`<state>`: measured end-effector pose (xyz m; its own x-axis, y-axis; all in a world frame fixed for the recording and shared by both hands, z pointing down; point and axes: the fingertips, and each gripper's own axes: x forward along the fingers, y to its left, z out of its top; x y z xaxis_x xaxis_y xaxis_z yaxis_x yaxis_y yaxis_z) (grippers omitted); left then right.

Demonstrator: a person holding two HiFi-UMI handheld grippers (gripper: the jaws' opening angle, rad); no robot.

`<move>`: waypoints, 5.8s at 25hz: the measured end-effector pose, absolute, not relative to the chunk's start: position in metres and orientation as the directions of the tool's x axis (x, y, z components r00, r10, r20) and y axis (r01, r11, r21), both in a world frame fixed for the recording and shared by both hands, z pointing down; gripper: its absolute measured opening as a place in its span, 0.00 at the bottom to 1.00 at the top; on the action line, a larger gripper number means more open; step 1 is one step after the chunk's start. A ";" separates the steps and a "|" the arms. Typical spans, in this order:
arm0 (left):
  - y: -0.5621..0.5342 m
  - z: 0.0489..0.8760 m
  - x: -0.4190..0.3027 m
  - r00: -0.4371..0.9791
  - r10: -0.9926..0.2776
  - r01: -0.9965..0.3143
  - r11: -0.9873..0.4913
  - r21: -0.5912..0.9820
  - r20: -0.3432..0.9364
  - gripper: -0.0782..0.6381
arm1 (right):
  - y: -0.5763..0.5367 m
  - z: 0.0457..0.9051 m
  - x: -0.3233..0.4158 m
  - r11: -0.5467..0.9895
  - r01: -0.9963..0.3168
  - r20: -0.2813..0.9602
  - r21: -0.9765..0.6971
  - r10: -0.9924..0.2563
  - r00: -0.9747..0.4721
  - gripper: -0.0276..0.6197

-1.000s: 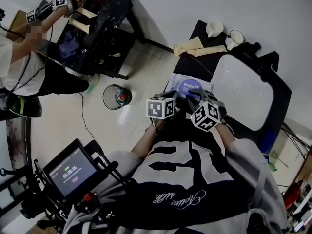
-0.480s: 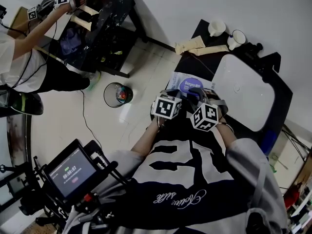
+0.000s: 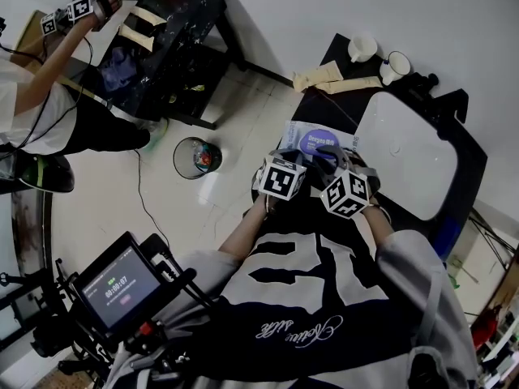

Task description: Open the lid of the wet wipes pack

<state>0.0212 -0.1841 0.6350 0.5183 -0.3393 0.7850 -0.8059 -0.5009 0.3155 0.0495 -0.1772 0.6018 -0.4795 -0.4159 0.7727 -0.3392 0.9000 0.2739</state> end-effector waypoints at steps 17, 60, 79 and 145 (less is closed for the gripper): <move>-0.182 0.637 0.025 0.520 -0.317 -0.789 -0.535 0.303 0.793 0.11 | -0.197 0.561 0.047 0.846 -0.481 0.640 0.231 -0.504 -0.580 0.14; -0.183 0.638 0.025 0.569 -0.318 -0.772 -0.524 0.360 0.759 0.11 | -0.296 0.538 0.115 0.517 -0.855 0.547 -0.042 -0.704 -0.452 0.14; -0.173 0.544 0.023 0.790 -0.374 -0.612 -0.537 0.582 0.485 0.11 | -0.169 0.525 0.098 0.273 -0.919 0.456 -0.285 -0.804 -0.381 0.14; 0.146 0.469 -0.015 0.688 -0.629 -0.708 -0.476 0.522 0.361 0.11 | 0.169 0.475 0.054 0.364 -0.838 0.329 -0.406 -0.798 -0.506 0.04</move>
